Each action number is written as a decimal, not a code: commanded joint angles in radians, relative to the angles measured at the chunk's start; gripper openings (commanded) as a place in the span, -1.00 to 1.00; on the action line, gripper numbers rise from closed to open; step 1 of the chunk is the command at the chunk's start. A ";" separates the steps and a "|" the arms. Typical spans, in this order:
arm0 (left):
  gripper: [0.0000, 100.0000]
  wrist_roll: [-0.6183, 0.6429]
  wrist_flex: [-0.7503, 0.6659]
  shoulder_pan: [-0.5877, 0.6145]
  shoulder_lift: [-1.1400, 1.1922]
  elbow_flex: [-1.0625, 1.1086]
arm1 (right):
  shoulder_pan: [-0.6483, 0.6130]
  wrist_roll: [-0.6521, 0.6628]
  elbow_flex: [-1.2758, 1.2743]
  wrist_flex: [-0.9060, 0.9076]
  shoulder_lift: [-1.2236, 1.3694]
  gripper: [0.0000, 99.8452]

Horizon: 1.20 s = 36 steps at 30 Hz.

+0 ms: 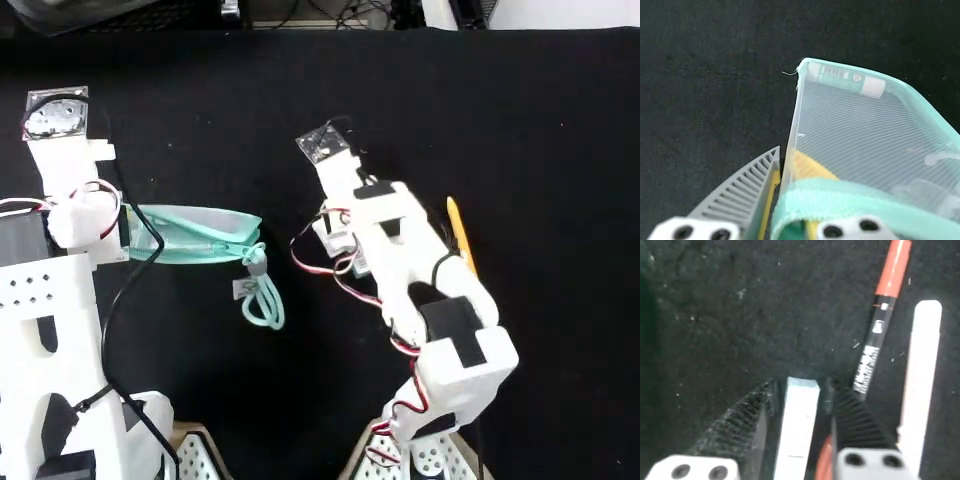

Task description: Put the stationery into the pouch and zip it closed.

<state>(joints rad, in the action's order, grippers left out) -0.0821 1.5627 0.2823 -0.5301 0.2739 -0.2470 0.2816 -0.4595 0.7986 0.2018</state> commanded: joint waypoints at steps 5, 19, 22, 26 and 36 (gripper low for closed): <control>-0.94 0.002 -0.011 0.024 0.011 0.016 | -0.015 0.014 0.062 0.167 -0.070 -0.98; -0.94 0.002 -0.009 0.024 0.011 0.016 | -0.106 0.092 -0.033 0.265 -0.079 -0.68; -0.94 0.002 -0.009 0.024 0.011 0.016 | -0.101 0.106 0.004 0.265 -0.021 -0.73; -0.94 0.002 -0.009 0.024 0.011 0.016 | -0.100 0.110 0.065 0.272 0.065 -0.77; -0.94 0.002 -0.006 0.024 0.011 0.016 | -0.101 0.109 0.042 0.295 -0.170 -0.98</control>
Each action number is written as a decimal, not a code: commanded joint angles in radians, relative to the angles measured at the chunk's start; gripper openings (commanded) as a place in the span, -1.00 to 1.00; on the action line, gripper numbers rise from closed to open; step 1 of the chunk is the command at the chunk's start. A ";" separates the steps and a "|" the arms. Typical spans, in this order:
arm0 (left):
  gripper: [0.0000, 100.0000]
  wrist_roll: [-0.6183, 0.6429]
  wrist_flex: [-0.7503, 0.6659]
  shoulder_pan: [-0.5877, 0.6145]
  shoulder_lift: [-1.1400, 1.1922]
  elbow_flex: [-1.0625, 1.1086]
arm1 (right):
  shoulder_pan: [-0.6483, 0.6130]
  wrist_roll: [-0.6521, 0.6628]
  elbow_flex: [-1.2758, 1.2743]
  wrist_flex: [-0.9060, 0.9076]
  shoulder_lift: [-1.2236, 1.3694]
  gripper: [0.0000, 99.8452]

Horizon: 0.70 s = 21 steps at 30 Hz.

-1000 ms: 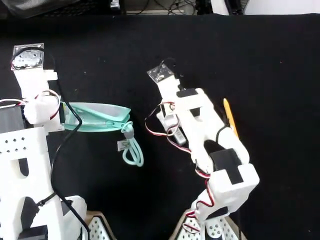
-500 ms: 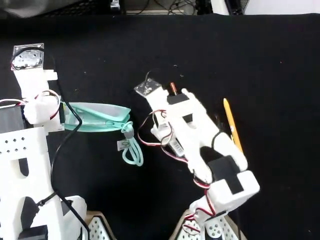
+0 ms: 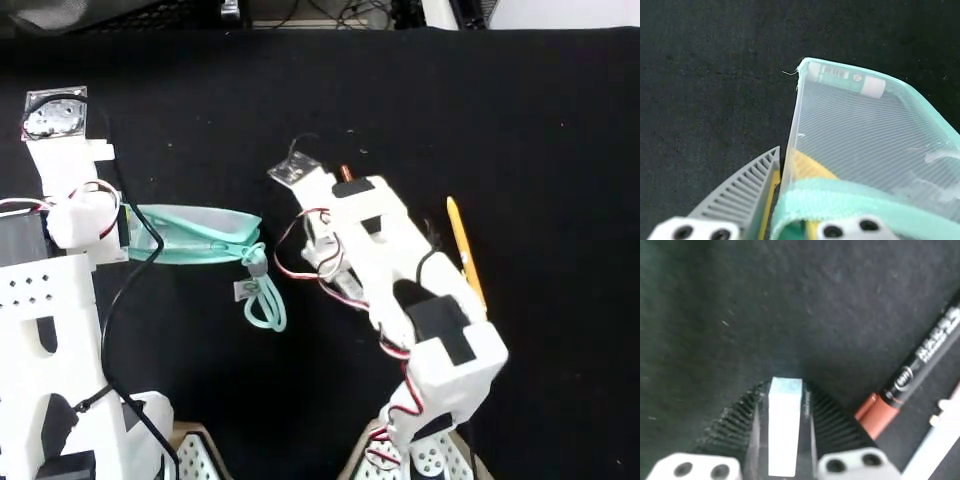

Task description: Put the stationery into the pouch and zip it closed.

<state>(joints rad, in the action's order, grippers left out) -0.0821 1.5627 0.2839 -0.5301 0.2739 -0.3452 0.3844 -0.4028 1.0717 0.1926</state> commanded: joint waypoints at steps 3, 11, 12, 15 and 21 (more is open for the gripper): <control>-0.94 0.002 -0.005 0.022 0.011 0.016 | -0.008 0.000 -0.079 0.055 -0.387 -0.98; -0.94 0.002 -0.005 0.021 0.011 0.016 | -0.048 -0.135 -0.217 0.054 -1.038 -0.98; -0.94 0.002 -0.005 0.021 0.011 0.016 | -0.077 -0.155 -0.226 0.051 -1.101 -0.98; -0.94 0.003 -0.005 0.021 0.011 0.016 | -0.166 -0.175 -0.271 -0.006 -1.251 -0.98; -0.94 0.003 -0.005 0.021 0.011 0.016 | -0.322 -0.173 -0.447 -0.292 -1.442 -0.98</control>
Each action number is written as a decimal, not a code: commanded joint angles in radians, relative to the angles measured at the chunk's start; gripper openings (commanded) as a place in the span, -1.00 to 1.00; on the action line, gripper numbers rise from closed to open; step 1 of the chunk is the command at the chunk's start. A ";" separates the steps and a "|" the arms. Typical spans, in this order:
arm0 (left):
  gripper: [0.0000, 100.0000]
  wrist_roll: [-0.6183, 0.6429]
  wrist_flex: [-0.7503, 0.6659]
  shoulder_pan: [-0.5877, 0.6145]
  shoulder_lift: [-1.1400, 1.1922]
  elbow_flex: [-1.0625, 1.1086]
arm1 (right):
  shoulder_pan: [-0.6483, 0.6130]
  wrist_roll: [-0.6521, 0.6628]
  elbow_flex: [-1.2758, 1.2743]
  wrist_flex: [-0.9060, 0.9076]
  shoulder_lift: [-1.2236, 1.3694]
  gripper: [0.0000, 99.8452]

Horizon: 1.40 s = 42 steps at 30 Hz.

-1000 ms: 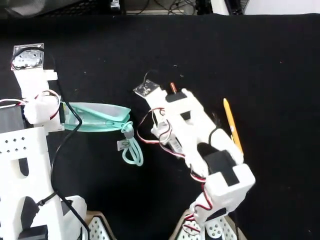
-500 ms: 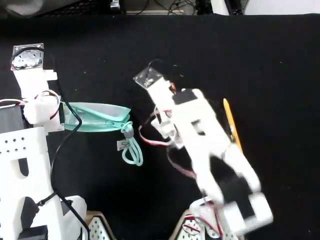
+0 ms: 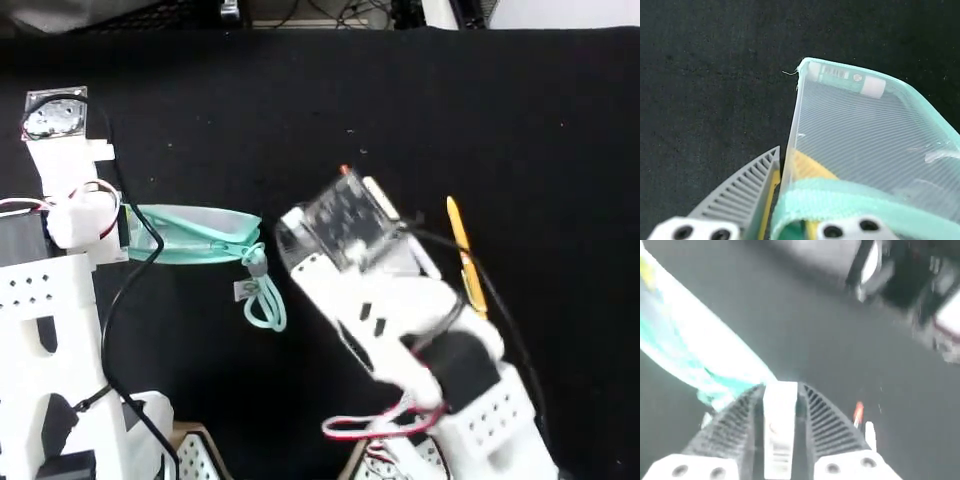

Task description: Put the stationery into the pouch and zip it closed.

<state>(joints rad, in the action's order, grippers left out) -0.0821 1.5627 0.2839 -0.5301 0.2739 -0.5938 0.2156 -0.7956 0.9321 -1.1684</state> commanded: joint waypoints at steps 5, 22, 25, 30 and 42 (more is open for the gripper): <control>-0.94 0.003 -0.005 0.021 0.011 0.016 | -0.235 0.002 -0.272 -0.537 -0.166 -0.98; -0.94 0.003 -0.011 0.021 0.011 0.030 | -0.359 0.002 -0.378 -1.002 -0.182 -0.98; -0.94 0.003 -0.011 0.021 0.011 0.030 | -0.359 0.000 -0.380 -1.002 -0.156 -0.98; -0.94 0.003 -0.011 0.021 0.011 0.030 | -0.354 -0.005 -0.361 -1.028 0.025 -0.98; -0.94 0.003 -0.009 0.021 0.011 0.030 | -0.250 0.002 -0.355 -1.255 0.315 -0.98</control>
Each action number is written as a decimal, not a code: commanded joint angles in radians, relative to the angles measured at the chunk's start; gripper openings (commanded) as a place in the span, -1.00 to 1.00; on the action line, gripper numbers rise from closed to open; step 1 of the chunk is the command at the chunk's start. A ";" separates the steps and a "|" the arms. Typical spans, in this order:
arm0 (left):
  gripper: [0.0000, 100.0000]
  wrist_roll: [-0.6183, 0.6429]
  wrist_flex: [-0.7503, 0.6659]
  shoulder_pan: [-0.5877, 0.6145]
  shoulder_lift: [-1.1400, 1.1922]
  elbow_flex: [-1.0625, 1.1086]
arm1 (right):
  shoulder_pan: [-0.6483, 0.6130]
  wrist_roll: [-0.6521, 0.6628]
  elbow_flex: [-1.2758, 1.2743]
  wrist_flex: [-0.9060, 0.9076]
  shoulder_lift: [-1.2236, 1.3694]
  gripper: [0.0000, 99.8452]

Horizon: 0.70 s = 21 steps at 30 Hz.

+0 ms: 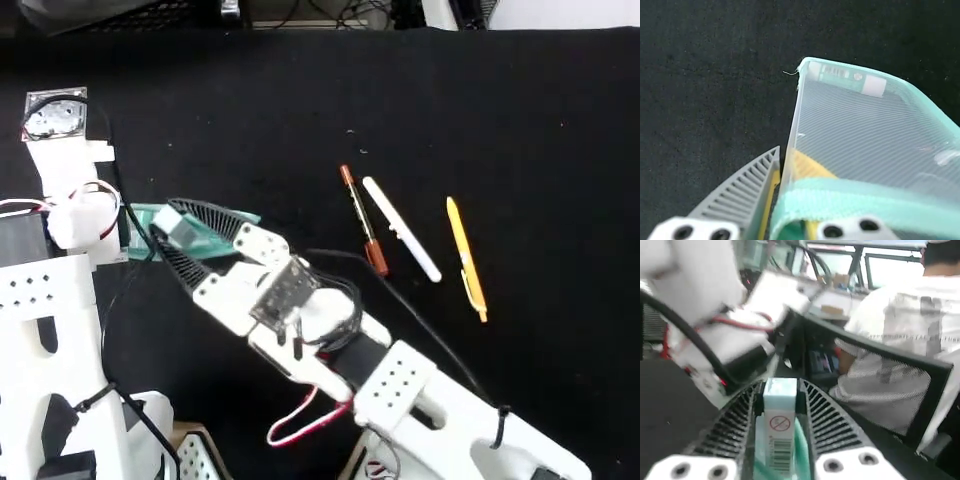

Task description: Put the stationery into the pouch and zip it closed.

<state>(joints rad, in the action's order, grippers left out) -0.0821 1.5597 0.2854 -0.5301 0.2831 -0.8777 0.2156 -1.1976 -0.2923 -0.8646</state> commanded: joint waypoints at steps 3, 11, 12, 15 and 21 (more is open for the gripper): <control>-0.94 0.003 -0.008 0.019 0.011 0.021 | 0.028 0.002 0.015 -0.031 0.008 -0.98; -0.94 0.003 -0.008 0.019 0.011 0.021 | 0.006 0.002 -0.022 -0.029 0.008 -0.98; -0.94 0.003 -0.008 0.019 0.011 0.021 | 0.006 0.002 -0.018 -0.015 0.008 -0.98; -0.94 0.003 -0.008 0.019 0.011 0.021 | 0.006 0.000 0.021 0.086 0.008 -0.97; -0.94 0.003 -0.008 0.019 0.011 0.021 | 0.006 -0.006 0.162 0.348 0.008 -0.85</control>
<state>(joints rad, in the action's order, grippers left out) -0.0821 1.5597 0.2854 -0.5301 0.2831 -0.8730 0.2171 -1.1254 -0.0437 -0.8692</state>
